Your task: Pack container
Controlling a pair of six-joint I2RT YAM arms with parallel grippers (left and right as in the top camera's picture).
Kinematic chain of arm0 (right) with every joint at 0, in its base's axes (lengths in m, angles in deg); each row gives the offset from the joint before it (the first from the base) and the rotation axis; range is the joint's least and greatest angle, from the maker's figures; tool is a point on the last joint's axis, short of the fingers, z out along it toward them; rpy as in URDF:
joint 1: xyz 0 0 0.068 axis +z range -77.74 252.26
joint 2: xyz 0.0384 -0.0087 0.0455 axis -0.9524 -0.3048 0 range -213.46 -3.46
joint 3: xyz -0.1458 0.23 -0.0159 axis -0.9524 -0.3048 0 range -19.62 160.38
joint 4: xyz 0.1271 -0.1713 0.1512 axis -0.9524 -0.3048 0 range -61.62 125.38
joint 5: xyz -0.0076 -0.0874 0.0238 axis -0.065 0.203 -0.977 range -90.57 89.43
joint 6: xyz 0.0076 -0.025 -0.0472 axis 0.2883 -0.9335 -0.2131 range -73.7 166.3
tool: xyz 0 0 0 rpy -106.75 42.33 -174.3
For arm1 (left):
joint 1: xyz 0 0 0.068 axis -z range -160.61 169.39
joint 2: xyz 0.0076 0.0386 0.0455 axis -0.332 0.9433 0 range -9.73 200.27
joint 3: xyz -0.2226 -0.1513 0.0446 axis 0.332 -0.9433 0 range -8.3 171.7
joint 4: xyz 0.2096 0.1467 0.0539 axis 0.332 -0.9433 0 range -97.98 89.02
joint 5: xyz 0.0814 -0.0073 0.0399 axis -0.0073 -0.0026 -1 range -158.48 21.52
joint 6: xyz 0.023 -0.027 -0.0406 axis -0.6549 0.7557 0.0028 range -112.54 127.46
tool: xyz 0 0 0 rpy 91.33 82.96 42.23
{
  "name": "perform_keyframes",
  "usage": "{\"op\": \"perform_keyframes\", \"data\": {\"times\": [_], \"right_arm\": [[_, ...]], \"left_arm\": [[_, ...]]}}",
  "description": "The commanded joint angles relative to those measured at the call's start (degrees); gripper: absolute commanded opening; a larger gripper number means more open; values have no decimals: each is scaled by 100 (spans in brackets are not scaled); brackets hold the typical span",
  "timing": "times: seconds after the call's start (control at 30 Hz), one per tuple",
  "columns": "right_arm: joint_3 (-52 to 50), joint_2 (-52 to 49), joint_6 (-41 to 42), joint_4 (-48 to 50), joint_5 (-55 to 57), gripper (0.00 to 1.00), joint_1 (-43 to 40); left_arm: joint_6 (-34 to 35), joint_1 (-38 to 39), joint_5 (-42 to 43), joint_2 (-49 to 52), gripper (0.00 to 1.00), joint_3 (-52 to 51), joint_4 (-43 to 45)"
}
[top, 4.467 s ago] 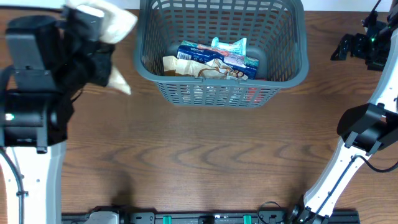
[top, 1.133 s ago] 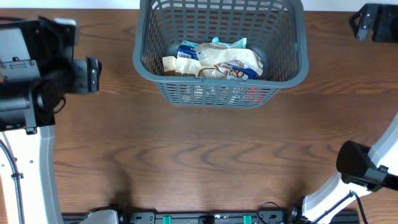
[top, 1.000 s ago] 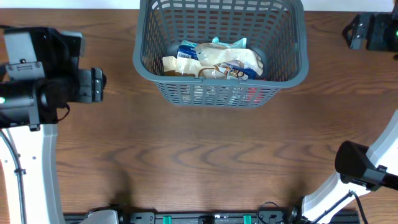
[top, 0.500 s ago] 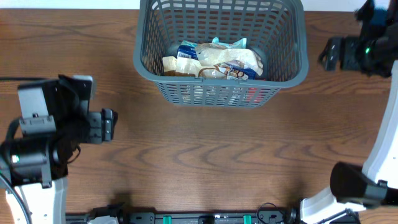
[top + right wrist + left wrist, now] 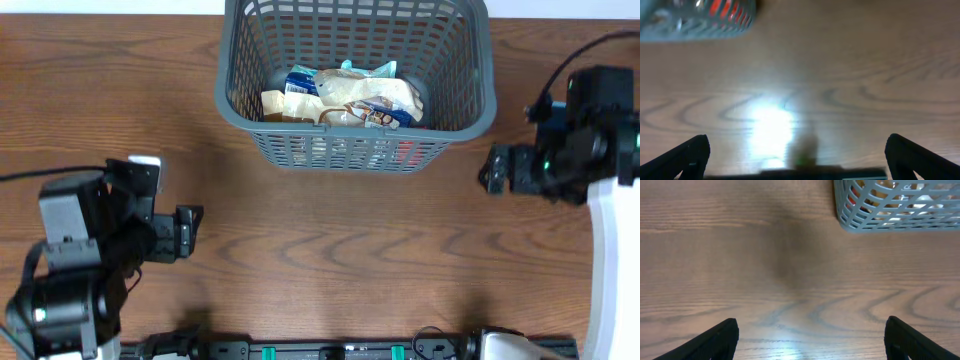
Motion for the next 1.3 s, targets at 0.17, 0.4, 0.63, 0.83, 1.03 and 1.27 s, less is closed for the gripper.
{"op": "perform_keyframes", "data": {"times": [0.17,0.4,0.63,0.83,1.03,1.27], "right_arm": [[-804,931,94,2,-293,99,144],[-975,1075,94,-52,-289,99,142],[-975,1075,94,-48,-289,99,142],[-975,1075,94,-48,-289,99,142],[-975,1075,94,-48,-289,99,142],[-975,1091,28,9,-223,99,142]], "left_arm": [[118,-20,118,-857,82,-164,107],[116,-20,118,-887,99,-164,103],[116,-20,118,-887,99,-164,105],[116,-20,118,-887,99,-164,103],[116,-20,118,-887,99,-164,105],[116,-20,118,-887,99,-164,105]]}}
